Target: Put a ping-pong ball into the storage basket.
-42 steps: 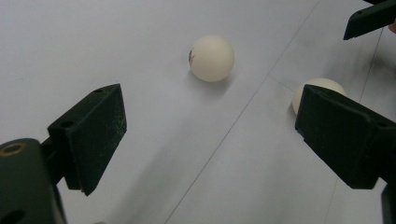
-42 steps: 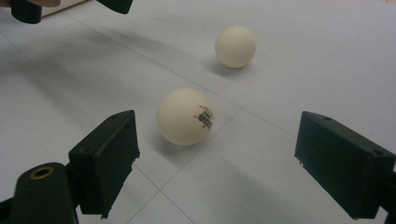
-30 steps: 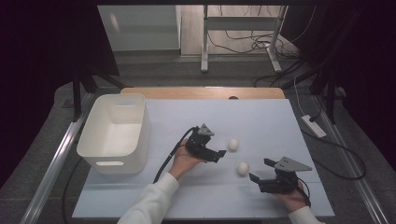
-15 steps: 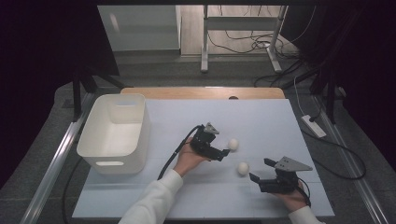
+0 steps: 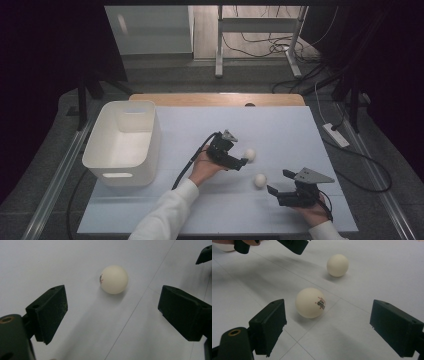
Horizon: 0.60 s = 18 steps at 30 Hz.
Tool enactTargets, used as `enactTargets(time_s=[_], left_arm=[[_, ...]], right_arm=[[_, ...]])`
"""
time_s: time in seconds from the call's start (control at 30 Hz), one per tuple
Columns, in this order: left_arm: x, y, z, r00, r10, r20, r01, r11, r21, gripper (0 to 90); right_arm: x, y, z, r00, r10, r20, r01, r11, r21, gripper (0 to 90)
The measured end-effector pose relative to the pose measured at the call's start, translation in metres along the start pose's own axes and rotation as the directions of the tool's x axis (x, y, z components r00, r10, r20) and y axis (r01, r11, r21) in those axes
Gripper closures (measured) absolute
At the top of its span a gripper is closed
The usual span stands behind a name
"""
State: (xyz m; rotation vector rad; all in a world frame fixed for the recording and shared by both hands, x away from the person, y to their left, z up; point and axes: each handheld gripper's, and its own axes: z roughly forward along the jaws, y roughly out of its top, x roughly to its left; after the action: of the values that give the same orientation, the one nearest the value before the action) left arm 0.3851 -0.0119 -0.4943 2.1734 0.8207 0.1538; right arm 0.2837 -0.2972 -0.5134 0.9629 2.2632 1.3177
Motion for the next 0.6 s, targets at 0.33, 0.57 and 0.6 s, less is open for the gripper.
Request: enactTargets(time_s=[0.33, 0.57, 0.6], left_arm=[[0.002, 0.001, 0.007, 1.0, -0.006, 0.006, 0.006, 0.9998, 0.017, 10.2], [0.001, 0.005, 0.012, 1.0, 0.0, 0.005, 0.0, 0.9996, 0.03, 10.2], [0.0, 0.005, 0.013, 1.0, 0.001, 0.007, -0.001, 0.9996, 0.03, 10.2]], right_arm=[[0.0, 0.0, 0.0, 1.0, -0.001, -0.001, 0.001, 1.0, -0.001, 13.3], [0.0, 0.0, 0.0, 1.0, 0.0, -0.001, 0.0, 1.0, -0.001, 13.3], [0.0, 0.0, 0.0, 1.0, 0.0, -0.001, 0.0, 1.0, -0.001, 13.3]])
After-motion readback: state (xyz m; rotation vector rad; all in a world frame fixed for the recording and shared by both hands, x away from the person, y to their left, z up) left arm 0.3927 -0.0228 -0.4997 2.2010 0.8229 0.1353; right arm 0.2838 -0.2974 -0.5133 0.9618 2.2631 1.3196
